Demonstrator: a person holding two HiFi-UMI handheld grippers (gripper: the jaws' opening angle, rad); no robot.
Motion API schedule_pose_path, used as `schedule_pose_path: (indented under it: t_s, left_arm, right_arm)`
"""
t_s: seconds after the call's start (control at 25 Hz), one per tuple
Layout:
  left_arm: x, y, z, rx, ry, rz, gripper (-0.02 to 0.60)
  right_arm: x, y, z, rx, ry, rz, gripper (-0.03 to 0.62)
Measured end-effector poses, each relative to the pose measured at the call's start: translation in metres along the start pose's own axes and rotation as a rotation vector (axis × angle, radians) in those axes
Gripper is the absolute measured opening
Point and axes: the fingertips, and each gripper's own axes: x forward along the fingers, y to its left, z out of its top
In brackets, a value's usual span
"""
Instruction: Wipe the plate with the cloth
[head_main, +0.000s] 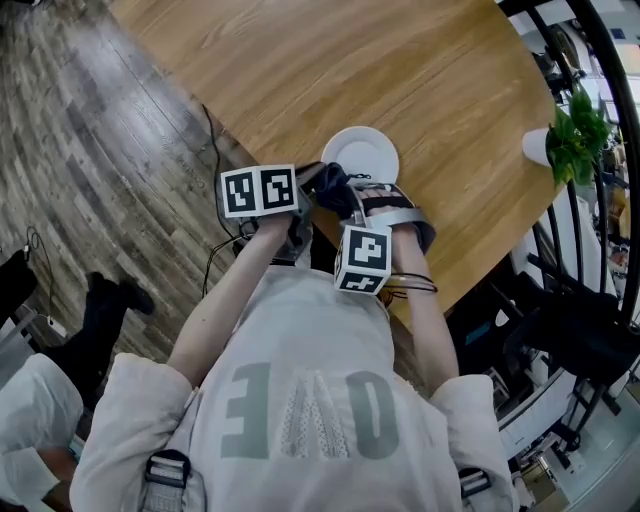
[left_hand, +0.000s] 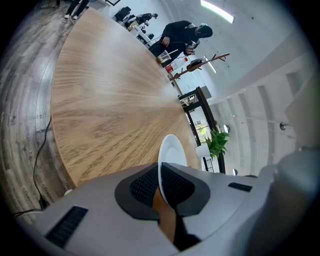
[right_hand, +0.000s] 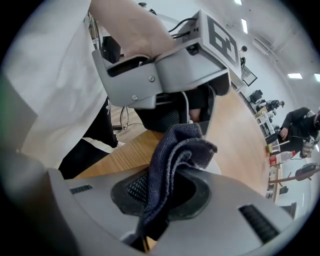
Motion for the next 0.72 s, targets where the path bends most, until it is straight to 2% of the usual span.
schedule_pose_path:
  t_s: [0.24, 0.4, 0.56, 0.72]
  left_arm:
    - [0.000, -0.001, -0.002, 0.033, -0.012, 0.003, 0.029]
    - [-0.002, -0.001, 0.000, 0.013, -0.041, -0.004, 0.029]
    - [-0.003, -0.003, 0.002, 0.013, -0.062, -0.017, 0.035]
    - [-0.011, -0.009, 0.003, 0.025, -0.082, -0.028, 0.084]
  right_arm:
    - [0.000, 0.007, 0.001, 0.019, -0.012, 0.019, 0.057]
    - [-0.003, 0.003, -0.001, 0.006, -0.009, 0.016, 0.057]
    - [-0.009, -0.008, -0.011, 0.033, 0.007, -0.013, 0.057]
    - [-0.020, -0.028, -0.025, 0.112, 0.005, -0.072, 0.057]
